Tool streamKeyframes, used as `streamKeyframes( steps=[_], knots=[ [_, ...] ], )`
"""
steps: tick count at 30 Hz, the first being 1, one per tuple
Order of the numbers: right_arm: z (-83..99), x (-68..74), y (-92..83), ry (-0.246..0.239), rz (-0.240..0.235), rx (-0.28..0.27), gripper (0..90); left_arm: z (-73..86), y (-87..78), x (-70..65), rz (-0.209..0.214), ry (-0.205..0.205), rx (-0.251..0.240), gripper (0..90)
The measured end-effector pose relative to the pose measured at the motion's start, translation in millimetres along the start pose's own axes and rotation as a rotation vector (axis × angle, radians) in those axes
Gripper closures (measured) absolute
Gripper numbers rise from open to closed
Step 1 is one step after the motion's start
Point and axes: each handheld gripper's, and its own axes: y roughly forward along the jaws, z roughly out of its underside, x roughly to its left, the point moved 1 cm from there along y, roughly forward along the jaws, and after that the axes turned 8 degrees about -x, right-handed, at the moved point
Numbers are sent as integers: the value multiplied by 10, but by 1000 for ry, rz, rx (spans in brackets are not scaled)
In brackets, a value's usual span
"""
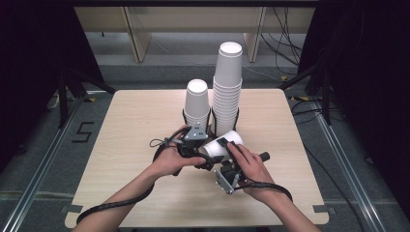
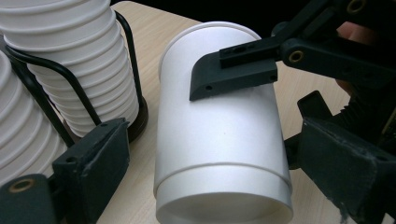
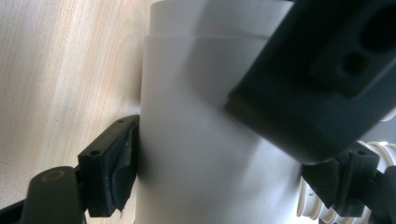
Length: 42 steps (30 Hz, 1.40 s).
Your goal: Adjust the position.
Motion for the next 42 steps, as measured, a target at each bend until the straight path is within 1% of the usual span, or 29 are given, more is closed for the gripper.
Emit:
streamKeyframes(
  steps=[1, 2, 5, 6, 7, 8, 11, 12, 13, 14, 16, 17, 18, 19, 21, 23, 25, 27, 30, 33, 34, 36, 38, 40, 42],
  knots=[
    [-2, 0, -4, 3, 5, 3, 191, 1, 1, 0, 1, 3, 3, 93],
    [-4, -4, 1, -4, 2, -2, 191, 2, 4, -1, 2, 1, 3, 95],
    [-14, -2, -4, -4, -2, 5, 191, 3, 8, -4, -3, -6, -4, 105],
    [-15, 3, -2, -3, 4, 0, 191, 3, 8, -4, -4, -6, -5, 106],
    [-17, 11, -7, 3, 6, 7, 191, 3, 9, -4, -3, -5, -3, 107],
    [-22, 14, -7, -2, 5, 8, 191, 5, 12, 0, 5, -5, -3, 108],
    [-30, 27, 3, -9, 10, -1, 191, 15, 26, -8, -4, -1, 2, 109],
    [-40, 17, 5, -26, -3, 0, 191, 18, 31, -4, 10, -1, 5, 111],
    [-40, 17, 5, -26, -3, 0, 191, 22, 35, -10, -3, 1, 4, 111],
    [-41, 24, 9, -23, 3, -4, 191, 22, 37, -10, -4, 2, 7, 111],
    [-42, 26, 10, -28, 1, -1, 191, 21, 41, -11, -2, 1, 11, 112],
    [-42, 33, 7, -19, 1, 4, 191, 21, 44, -15, -2, 0, 12, 113],
    [-44, 33, 8, -21, 1, 4, 191, 23, 51, -17, 2, 4, 8, 114],
    [-52, 49, 2, 3, 11, 13, 191, 20, 52, -21, 2, 6, 10, 115],
    [-53, 40, 0, -6, 8, 14, 191, 16, 56, -25, 4, 6, 12, 119],
    [-54, 27, 9, -20, 2, 3, 191, 14, 64, -30, 2, 15, 18, 125],
    [-57, 22, 6, -28, -5, 10, 191, 11, 72, -38, -5, 12, 21, 135],
    [-56, 26, 11, -24, 4, 3, 191, 9, 80, -36, 0, 12, 19, 141],
    [-59, 32, 6, -15, 13, 7, 191, 9, 90, -38, -3, 21, 26, 143],
    [-64, 33, 8, -16, 10, 8, 191, 15, 108, -41, -4, 25, 42, 147],
    [-65, 34, 9, -17, 10, 7, 191, 18, 109, -38, -1, 37, 54, 147],
    [-70, 34, 8, -11, 12, 5, 191, 20, 123, -45, 0, 31, 49, 149],
    [-76, 29, 7, -17, 12, 2, 192, 13, 124, -44, 4, 27, 50, 152],
    [-85, 27, 4, -23, 6, 6, 191, 14, 133, -47, 4, 32, 53, 155],
    [-90, 31, 6, -23, 13, 2, 191, 13, 134, -46, 3, 35, 60, 156]
  ],
)
